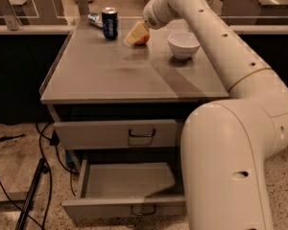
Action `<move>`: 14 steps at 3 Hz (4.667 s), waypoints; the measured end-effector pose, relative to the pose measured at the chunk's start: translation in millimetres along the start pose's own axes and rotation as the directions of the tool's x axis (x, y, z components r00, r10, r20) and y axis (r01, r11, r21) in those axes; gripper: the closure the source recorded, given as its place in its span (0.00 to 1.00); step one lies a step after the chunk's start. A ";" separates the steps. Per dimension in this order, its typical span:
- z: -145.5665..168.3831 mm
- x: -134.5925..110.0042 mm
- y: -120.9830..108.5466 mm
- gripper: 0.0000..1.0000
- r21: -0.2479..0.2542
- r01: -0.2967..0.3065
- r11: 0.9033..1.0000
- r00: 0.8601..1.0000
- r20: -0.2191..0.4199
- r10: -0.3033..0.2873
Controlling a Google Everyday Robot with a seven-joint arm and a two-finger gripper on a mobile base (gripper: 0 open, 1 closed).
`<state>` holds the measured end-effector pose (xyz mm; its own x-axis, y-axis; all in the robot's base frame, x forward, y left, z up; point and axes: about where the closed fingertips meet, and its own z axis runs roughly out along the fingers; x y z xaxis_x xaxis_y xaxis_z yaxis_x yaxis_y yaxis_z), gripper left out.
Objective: Place pepsi can into middle drawer
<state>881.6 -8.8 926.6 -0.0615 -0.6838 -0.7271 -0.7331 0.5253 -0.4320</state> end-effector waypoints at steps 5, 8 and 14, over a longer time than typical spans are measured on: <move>92.1 -35.7 0.0 0.00 0.020 -0.091 0.996 0.985 0.152 0.087; 126.1 -42.0 12.1 0.00 0.002 -0.123 0.992 0.979 0.165 0.121; 136.2 -56.7 7.5 0.00 0.020 -0.124 0.992 0.954 0.278 0.114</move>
Offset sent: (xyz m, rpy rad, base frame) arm 0.0613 0.0435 0.0045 0.1639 -0.0989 -0.0128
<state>971.8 102.8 892.0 0.0462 -0.4517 -0.8910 -0.7058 0.6165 -0.3491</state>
